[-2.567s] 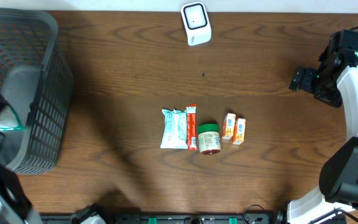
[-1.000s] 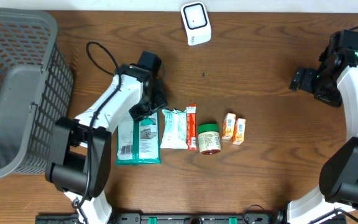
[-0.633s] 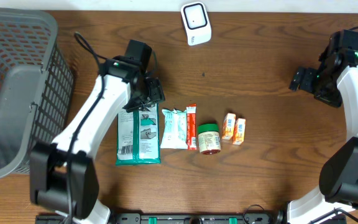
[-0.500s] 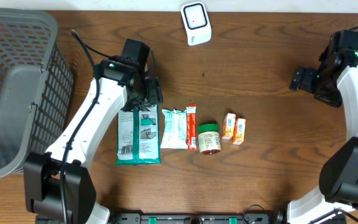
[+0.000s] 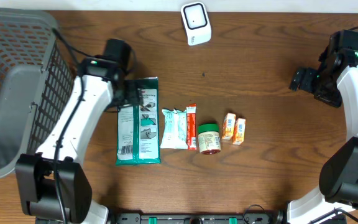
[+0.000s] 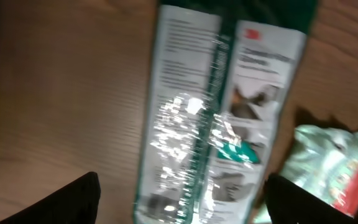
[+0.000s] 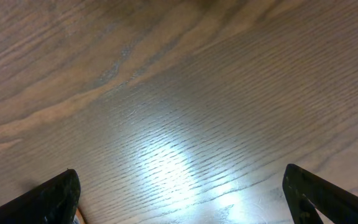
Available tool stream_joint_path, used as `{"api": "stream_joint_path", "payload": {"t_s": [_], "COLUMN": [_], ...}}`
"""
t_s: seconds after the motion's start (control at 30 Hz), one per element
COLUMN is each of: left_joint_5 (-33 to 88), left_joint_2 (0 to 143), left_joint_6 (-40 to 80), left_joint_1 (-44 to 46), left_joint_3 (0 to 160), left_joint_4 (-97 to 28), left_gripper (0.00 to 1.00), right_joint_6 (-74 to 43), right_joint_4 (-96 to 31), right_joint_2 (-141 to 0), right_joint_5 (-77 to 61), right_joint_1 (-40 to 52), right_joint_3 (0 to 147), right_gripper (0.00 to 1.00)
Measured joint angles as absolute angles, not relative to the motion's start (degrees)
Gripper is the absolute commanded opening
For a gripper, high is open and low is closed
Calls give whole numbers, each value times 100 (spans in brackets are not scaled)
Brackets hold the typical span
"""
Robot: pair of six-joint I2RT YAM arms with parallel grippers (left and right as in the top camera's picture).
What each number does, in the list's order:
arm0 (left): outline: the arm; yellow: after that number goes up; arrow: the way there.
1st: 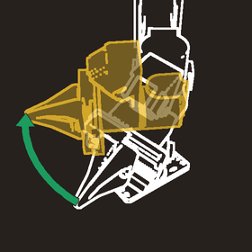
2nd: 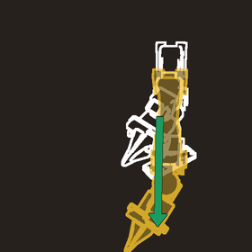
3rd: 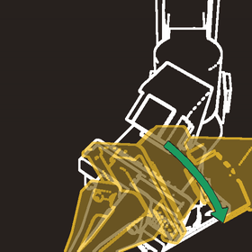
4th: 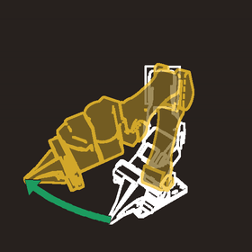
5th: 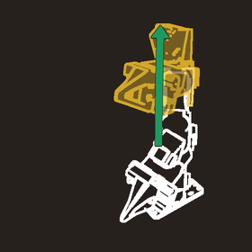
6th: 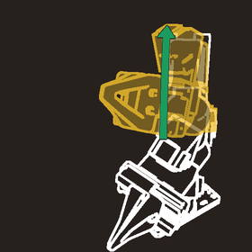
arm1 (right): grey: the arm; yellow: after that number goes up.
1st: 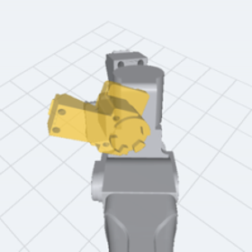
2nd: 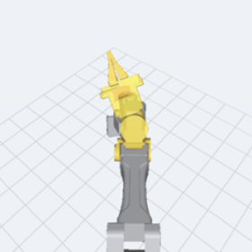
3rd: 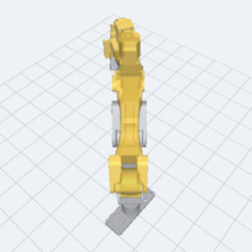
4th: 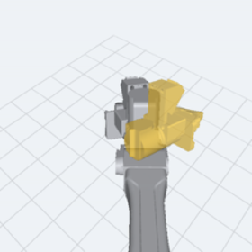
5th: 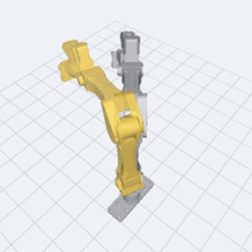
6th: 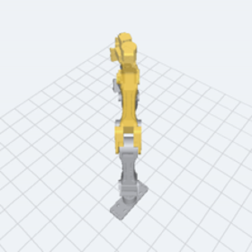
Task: Scan the item barcode
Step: 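Lower the glove pack onto the table and open the left gripper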
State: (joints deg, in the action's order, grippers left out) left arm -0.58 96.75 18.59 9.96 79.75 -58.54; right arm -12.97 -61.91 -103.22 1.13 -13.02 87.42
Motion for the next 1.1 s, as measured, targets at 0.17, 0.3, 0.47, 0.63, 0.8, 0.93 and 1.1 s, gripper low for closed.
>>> {"api": "stream_joint_path", "payload": {"t_s": [0.17,0.3,0.47,0.63,0.8,0.93,1.1], "left_joint_5": [-117,-148,-150,-150,-150,-150,-150], "left_joint_2": [9675,9675,9675,9675,9675,9675,9675], "left_joint_6": [1859,1859,1859,1859,1859,1859,1859], "left_joint_1": [819,819,819,819,819,819,819], "left_joint_3": [7975,7975,7975,7975,7975,7975,7975], "left_joint_4": [-5854,-5854,-5854,-5854,-5854,-5854,-5854], "left_gripper": [86,86,86,86,86,86,86], "right_joint_6": [-1297,-1297,-1297,-1297,-1297,-1297,-1297], "right_joint_4": [-6191,-6193,-6193,-6193,-6193,-6193,-6193], "right_joint_2": [-10324,-10322,-10324,-10324,-10322,-10324,-10322], "right_joint_5": [113,113,113,113,113,113,113], "right_joint_1": [-1302,-1302,-1302,-1302,-1302,-1302,-1302], "right_joint_3": [8742,8742,8742,8742,8742,8742,8742], "right_gripper": [99,99,99,99,99,99,99]}}
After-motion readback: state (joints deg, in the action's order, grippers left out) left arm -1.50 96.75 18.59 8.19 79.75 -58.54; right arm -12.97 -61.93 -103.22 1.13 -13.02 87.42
